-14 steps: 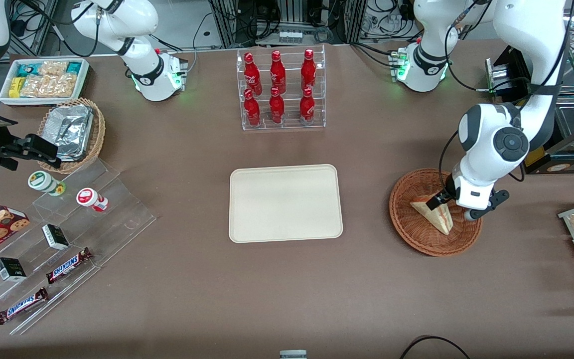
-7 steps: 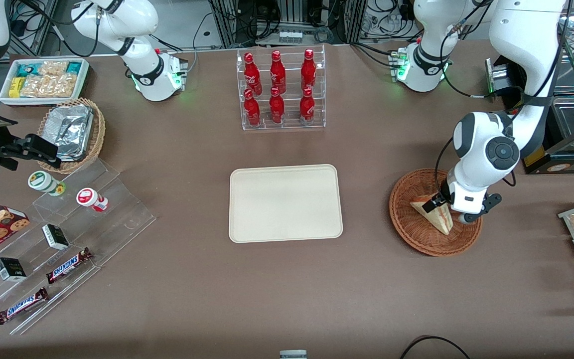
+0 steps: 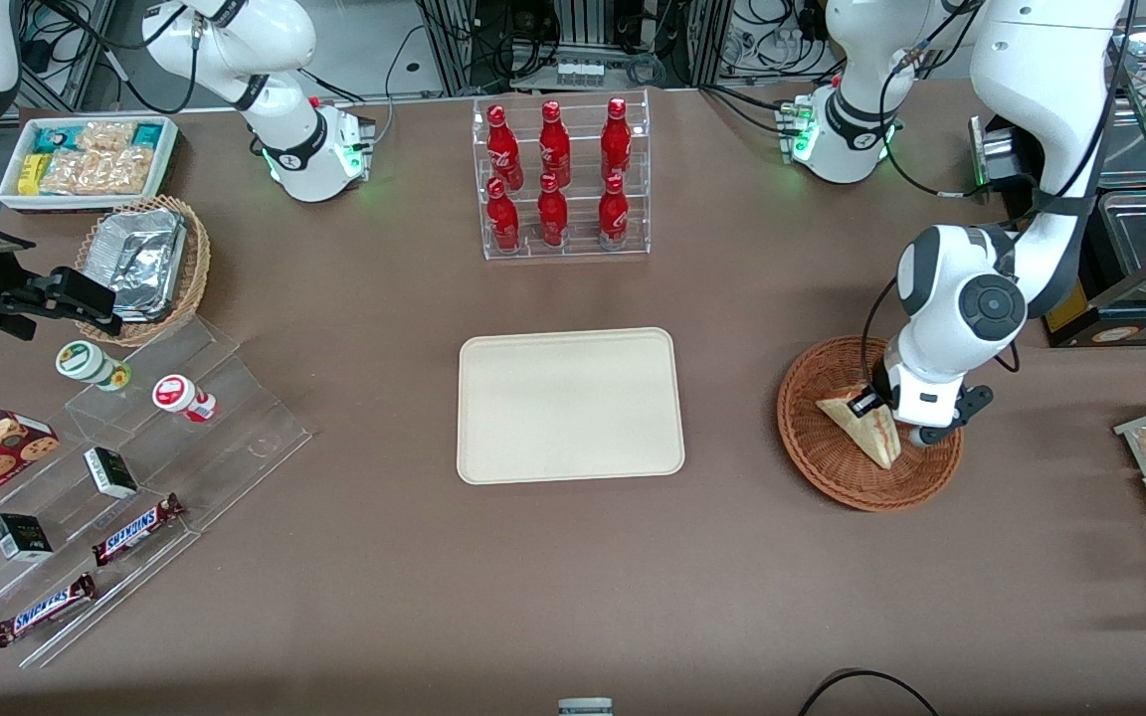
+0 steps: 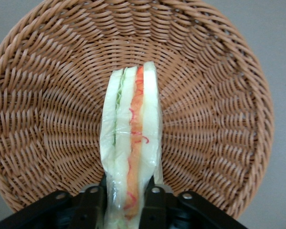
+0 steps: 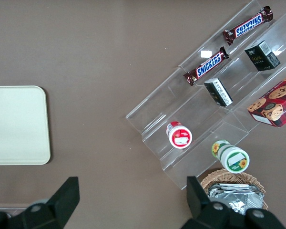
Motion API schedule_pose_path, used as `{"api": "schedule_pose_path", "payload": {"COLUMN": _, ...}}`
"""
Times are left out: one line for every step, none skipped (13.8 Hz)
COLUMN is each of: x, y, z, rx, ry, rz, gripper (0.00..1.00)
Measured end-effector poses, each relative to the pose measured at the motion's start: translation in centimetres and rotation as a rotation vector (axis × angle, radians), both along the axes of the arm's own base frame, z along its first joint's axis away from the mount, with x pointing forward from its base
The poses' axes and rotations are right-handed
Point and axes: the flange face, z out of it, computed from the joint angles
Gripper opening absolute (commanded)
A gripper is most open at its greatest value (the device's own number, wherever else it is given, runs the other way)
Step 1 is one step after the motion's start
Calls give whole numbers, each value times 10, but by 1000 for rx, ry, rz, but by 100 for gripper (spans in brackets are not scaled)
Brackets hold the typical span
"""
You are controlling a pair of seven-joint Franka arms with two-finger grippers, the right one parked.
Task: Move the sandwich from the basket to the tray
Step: 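Lower the left gripper onto the sandwich and close on it, then lift the sandwich out of the basket and carry it over the tray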
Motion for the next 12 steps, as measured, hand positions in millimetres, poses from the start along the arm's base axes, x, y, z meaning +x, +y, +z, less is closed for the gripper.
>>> {"api": "schedule_pose_path", "payload": {"x": 3, "y": -2, "z": 4, "rx": -1, "ry": -8, "rz": 1, "gripper": 4}}
{"api": "schedule_pose_path", "payload": {"x": 7, "y": -3, "z": 9, "rx": -1, "ry": -11, "rz": 2, "gripper": 4}}
{"api": "schedule_pose_path", "payload": {"x": 11, "y": -3, "z": 18, "rx": 1, "ry": -6, "rz": 2, "gripper": 4}}
{"api": "schedule_pose_path", "payload": {"x": 18, "y": -4, "z": 32, "rx": 4, "ry": 5, "rz": 3, "gripper": 3}}
{"api": "schedule_pose_path", "payload": {"x": 28, "y": -5, "z": 51, "rx": 9, "ry": 16, "rz": 1, "gripper": 3}}
{"api": "schedule_pose_path", "payload": {"x": 36, "y": -8, "z": 72, "rx": 21, "ry": 24, "rz": -10, "gripper": 2}}
{"api": "schedule_pose_path", "payload": {"x": 45, "y": -14, "z": 93, "rx": 33, "ry": 23, "rz": -24, "gripper": 2}}
{"api": "schedule_pose_path", "payload": {"x": 51, "y": -23, "z": 111, "rx": 37, "ry": 11, "rz": -39, "gripper": 2}}
{"api": "schedule_pose_path", "payload": {"x": 57, "y": -34, "z": 127, "rx": 34, "ry": -10, "rz": -55, "gripper": 2}}
{"api": "schedule_pose_path", "payload": {"x": 60, "y": -50, "z": 138, "rx": 29, "ry": -32, "rz": -78, "gripper": 2}}
{"api": "schedule_pose_path", "payload": {"x": 60, "y": -68, "z": 146, "rx": 24, "ry": -50, "rz": -106, "gripper": 2}}
{"api": "schedule_pose_path", "payload": {"x": 58, "y": -88, "z": 152, "rx": 20, "ry": -62, "rz": -137, "gripper": 2}}
